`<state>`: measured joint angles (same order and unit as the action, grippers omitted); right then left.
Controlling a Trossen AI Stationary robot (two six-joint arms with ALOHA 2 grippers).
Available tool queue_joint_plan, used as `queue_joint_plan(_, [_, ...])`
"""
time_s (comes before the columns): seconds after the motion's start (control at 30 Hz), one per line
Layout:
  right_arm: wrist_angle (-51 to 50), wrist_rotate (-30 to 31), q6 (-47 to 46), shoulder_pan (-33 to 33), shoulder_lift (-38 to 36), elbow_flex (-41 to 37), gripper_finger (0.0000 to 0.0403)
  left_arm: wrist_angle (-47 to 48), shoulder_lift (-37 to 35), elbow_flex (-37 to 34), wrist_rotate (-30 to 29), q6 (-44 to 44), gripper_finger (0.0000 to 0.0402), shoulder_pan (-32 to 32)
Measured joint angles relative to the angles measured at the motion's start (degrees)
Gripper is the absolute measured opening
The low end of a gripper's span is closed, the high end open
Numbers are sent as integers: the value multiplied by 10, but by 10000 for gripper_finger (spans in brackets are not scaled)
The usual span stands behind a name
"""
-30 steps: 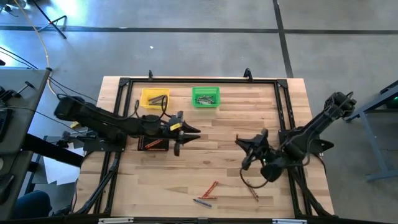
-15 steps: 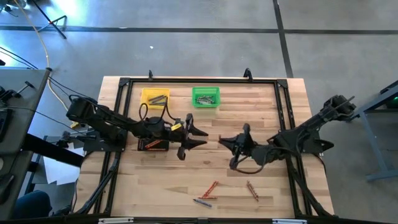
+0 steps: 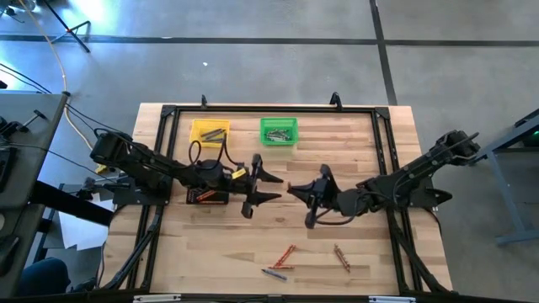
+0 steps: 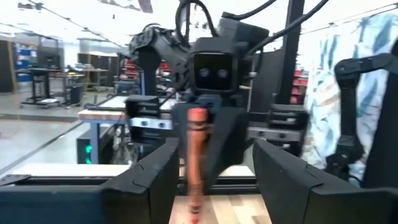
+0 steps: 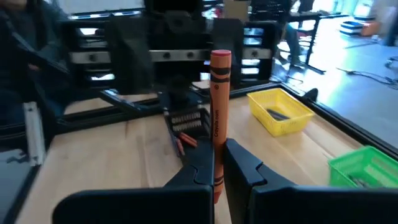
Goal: Sort crayons
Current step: Put the orange crayon into the black bin
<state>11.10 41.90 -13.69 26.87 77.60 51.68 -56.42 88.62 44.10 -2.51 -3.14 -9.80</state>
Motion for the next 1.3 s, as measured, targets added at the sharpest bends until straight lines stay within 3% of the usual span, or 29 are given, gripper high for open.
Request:
queue_joint_plan(0.3, [35,-6,17,-16,16,0,1,-1,0,0,-26,0,191,0])
queue_joint_plan(0.67, [102,-59,37,-51,46,0,1,0,0,0,-29,13,187,0])
queue_joint_plan(0.83, [104,-63,37,-52,46,0,1,0,0,0,-29,19,137,0])
queue_joint_plan(1.03, [104,-66,38,-52,46,0,1,0,0,0,-30,34,23,0])
queue_joint_plan(1.3, [104,-68,37,-52,46,0,27,1,0,0,-30,37,5,0])
